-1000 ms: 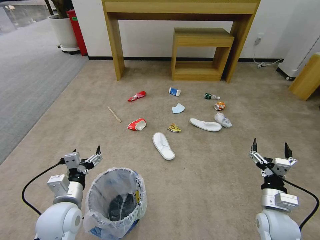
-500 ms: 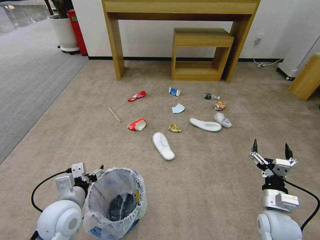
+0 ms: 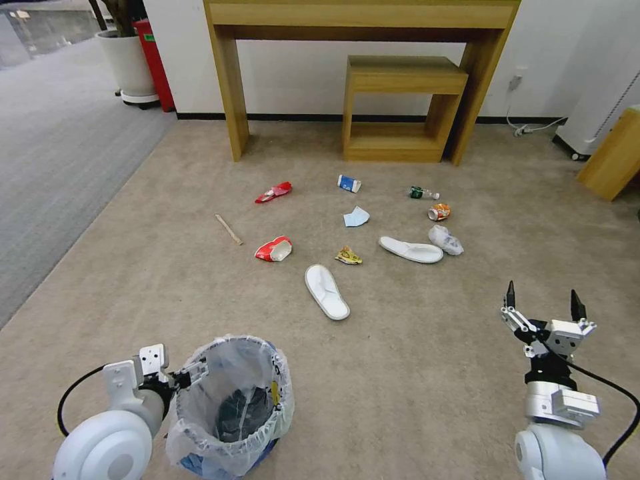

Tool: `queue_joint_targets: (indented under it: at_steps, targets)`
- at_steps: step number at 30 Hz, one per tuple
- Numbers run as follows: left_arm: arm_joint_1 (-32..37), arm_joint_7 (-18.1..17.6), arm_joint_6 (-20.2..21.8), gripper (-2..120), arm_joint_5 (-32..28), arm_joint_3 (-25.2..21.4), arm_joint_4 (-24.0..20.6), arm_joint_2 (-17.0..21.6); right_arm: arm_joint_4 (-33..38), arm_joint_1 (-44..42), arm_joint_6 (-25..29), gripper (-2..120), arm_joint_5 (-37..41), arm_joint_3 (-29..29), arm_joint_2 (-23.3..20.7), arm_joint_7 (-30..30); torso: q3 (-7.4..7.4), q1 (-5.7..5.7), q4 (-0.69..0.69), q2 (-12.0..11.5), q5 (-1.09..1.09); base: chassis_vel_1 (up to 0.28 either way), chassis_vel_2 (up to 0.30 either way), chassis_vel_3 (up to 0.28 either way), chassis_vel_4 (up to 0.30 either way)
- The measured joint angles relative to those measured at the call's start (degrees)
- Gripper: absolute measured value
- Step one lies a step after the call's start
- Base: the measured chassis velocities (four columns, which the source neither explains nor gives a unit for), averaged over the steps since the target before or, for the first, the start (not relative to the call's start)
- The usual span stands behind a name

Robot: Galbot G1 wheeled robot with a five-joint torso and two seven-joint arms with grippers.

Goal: Pick up the trash bin and place the garbage on the floor into it.

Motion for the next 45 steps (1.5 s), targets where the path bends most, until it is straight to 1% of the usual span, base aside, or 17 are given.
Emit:
queue_joint_targets:
  at_steps: [2,5,14,21,27,36,39,45]
  targets:
    - [0.58,-0.34,0.12,100,-0.50,-0.16,-0.29,0.38,0.05,-0.07,0.00,100,-0.04,0.00,0.09,0.01,0.00,0.00,0.00,0.00,-0.01,0.000,0.000,0.000,0.000]
    - [1.78,-1.90,0.50,100,-2.53,-0.14,-0.86,0.74,0.17,-0.35,0.00,100,-0.20,0.00,0.39,0.05,0.00,0.00,0.00,0.00,0.00,0.000,0.000,0.000,0.000]
    - [2.72,-2.04,0.42,100,-2.53,1.10,0.20,0.83,0.83,-0.70,-0.24,100,-0.30,0.07,0.63,0.13,0.00,0.00,0.00,0.00,0.00,0.000,0.000,0.000,0.000]
    - [1.28,-2.02,0.15,100,-2.28,2.88,2.89,0.18,0.87,-0.94,-0.27,100,-0.60,-0.04,1.05,0.14,0.00,0.00,0.00,0.00,0.00,0.000,0.000,0.000,0.000]
    - [-1.39,-1.92,-0.16,100,-2.21,4.90,6.13,-0.67,0.41,-0.72,-0.28,100,-0.72,0.00,0.98,0.14,0.00,0.00,0.00,0.00,0.00,0.000,0.000,0.000,0.000]
    - [-3.76,-1.85,-0.46,100,-2.44,6.39,9.00,-1.04,-0.69,-0.36,-0.20,100,-0.78,0.06,1.04,0.14,0.00,0.00,0.00,0.00,0.00,0.000,0.000,0.000,0.000]
    - [-4.77,-1.88,-0.78,100,-2.43,6.94,10.26,-1.31,-1.10,-0.12,-0.15,100,-0.87,-0.05,1.17,0.12,0.00,0.00,0.00,0.00,0.05,0.000,0.000,0.000,0.000]
    - [-5.70,-2.09,-0.90,100,-2.38,7.63,11.30,-1.79,-1.48,0.13,-0.18,100,-0.86,-0.15,1.21,0.10,-0.02,0.00,0.02,0.01,0.10,0.000,0.000,0.000,0.000]
